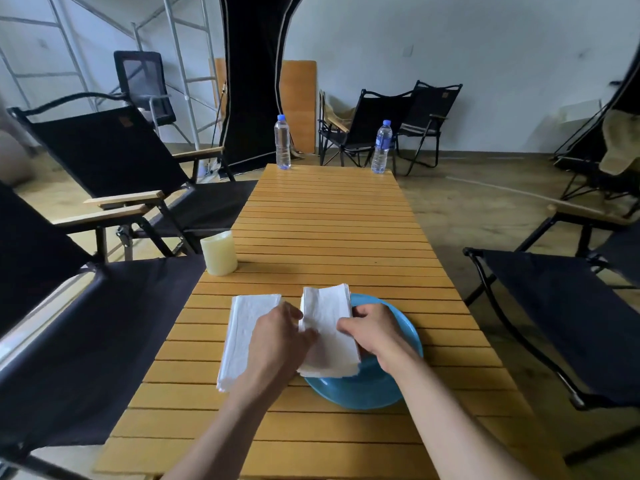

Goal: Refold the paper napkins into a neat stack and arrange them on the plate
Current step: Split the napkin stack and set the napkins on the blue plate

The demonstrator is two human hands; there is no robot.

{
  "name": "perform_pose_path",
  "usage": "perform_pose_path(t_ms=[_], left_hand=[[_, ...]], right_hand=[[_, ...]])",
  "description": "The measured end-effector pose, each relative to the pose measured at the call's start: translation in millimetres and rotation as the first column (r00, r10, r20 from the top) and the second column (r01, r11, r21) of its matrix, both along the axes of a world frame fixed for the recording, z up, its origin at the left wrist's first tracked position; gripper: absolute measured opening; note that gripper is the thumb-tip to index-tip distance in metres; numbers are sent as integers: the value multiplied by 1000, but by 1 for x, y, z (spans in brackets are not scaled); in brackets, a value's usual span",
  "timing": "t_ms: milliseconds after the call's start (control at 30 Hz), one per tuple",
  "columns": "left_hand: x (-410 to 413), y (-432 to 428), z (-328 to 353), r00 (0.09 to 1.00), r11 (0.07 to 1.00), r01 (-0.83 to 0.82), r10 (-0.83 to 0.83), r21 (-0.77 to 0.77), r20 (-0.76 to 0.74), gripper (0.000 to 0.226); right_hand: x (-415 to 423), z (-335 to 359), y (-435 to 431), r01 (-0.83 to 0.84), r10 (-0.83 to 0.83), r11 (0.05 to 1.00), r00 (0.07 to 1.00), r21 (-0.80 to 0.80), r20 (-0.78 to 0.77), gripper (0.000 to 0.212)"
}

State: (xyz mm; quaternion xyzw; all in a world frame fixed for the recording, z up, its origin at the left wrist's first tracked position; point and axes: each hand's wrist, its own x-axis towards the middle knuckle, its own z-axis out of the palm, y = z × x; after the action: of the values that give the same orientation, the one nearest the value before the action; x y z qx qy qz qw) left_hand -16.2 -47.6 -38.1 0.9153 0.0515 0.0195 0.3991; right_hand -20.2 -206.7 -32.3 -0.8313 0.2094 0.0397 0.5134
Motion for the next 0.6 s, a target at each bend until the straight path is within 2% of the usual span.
perform_pose_path(t_ms=[67,267,433,500,600], left_hand=[[-1,-3,-3,1000,999,16,-16,37,19,31],[-1,-6,-10,994,985,34,-51,171,96,28],[-3,-8,-10,990,973,56,-82,224,111,17],[-3,-8,-11,989,977,58,-85,207,125,24],[-4,-6,-9,987,980,83,-105,181,118,40]], right_hand=[[2,-3,-1,-15,16,994,1000,-110,9,10],[-1,-6,2,-15,31,908,999,-418,31,22],[-2,-3,5,12,2,874,1000,-486,29,32],[-2,0,3,17,-5,872,1000,-489,26,31],[-3,6,1,28,-21,880,1000,-473,20,42]])
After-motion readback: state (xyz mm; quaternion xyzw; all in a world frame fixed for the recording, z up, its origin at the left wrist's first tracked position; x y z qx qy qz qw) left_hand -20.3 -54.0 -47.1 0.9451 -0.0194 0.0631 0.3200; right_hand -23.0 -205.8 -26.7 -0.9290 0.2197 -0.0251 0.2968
